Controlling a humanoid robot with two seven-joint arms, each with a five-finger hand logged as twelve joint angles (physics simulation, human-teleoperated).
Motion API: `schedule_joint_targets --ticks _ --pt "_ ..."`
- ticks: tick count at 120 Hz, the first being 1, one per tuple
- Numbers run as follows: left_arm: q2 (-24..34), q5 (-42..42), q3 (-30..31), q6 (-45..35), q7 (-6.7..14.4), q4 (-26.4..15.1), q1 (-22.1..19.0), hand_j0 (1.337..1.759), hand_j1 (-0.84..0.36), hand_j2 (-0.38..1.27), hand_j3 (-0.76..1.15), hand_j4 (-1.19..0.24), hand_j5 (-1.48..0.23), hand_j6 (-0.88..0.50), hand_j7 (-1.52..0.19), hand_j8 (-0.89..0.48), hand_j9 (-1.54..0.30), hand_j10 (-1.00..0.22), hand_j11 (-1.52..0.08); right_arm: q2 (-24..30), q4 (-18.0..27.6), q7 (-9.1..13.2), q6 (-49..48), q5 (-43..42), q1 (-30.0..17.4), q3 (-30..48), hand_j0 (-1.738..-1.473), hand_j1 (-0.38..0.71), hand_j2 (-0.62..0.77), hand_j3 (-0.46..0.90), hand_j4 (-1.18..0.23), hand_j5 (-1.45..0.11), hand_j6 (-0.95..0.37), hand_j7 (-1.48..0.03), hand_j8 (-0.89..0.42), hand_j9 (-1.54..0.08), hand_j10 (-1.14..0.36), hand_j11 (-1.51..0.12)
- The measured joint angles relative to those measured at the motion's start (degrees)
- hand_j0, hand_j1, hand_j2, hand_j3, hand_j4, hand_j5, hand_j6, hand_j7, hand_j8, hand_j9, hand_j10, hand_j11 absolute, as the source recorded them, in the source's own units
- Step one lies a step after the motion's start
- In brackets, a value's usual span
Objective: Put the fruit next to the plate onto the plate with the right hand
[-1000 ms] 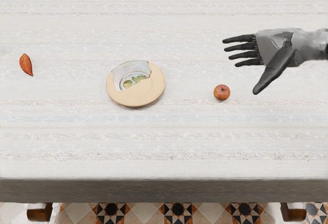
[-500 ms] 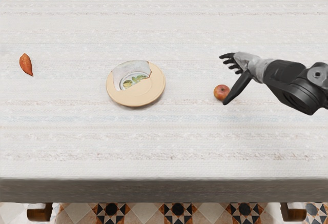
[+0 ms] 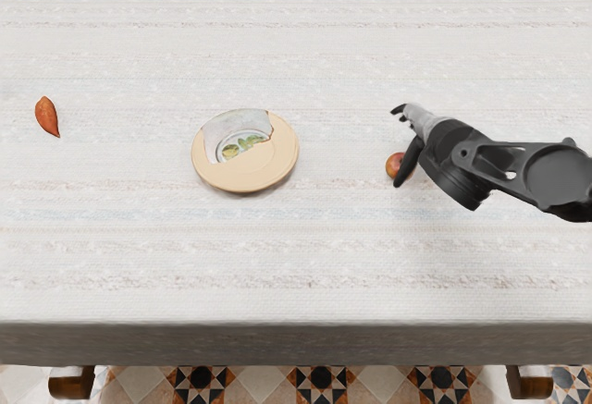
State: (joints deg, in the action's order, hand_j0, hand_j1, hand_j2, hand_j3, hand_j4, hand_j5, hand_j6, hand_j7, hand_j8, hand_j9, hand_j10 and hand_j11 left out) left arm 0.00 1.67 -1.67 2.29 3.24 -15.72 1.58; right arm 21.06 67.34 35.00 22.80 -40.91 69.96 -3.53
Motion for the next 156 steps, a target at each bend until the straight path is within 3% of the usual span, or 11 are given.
schedule_joint_targets --ticks 23,64,72,124,156 --pt "0.0 0.0 0.0 0.0 0.0 0.0 0.0 1.658 0.35 0.00 0.00 0.00 0.00 0.00 0.00 0.00 0.00 0.00 0.00 -2.8 -2.7 0.0 2.1 0.0 -0.8 -1.3 -1.658 -0.05 -0.05 0.00 -0.26 -0.34 -0.26 -0.34 -0.26 -0.34 -0.26 -0.34" --pt "0.0 0.0 0.0 0.0 0.0 0.0 0.0 1.658 0.35 0.00 0.00 0.00 0.00 0.00 0.00 0.00 0.00 0.00 0.00 -2.8 -2.7 0.0 2.2 0.4 -1.0 -1.0 -1.657 0.19 -0.09 0.00 -0.47 -0.62 -0.47 -0.61 -0.47 -0.62 -0.47 -0.62" --pt "0.0 0.0 0.0 0.0 0.0 0.0 0.0 1.658 0.35 0.00 0.00 0.00 0.00 0.00 0.00 0.00 0.00 0.00 0.00 -2.8 -2.6 0.0 2.1 0.6 -1.0 -0.8 -1.657 0.23 -0.03 0.00 -0.51 -0.67 -0.51 -0.66 -0.45 -0.67 -0.47 -0.67" --pt "0.0 0.0 0.0 0.0 0.0 0.0 0.0 1.658 0.35 0.00 0.00 0.00 0.00 0.00 0.00 0.00 0.00 0.00 0.00 -0.7 -2.1 0.0 1.6 0.9 -1.1 5.2 -1.656 0.27 0.11 0.00 -0.59 -0.79 -0.60 -0.78 -0.40 -0.80 -0.42 -0.79" --pt "0.0 0.0 0.0 0.0 0.0 0.0 0.0 1.658 0.35 0.00 0.00 0.00 0.00 0.00 0.00 0.00 0.00 0.00 0.00 -1.7 4.2 0.0 -3.5 0.9 -0.5 12.7 -1.657 0.27 0.16 0.00 -0.60 -0.80 -0.61 -0.79 -0.41 -0.80 -0.43 -0.79"
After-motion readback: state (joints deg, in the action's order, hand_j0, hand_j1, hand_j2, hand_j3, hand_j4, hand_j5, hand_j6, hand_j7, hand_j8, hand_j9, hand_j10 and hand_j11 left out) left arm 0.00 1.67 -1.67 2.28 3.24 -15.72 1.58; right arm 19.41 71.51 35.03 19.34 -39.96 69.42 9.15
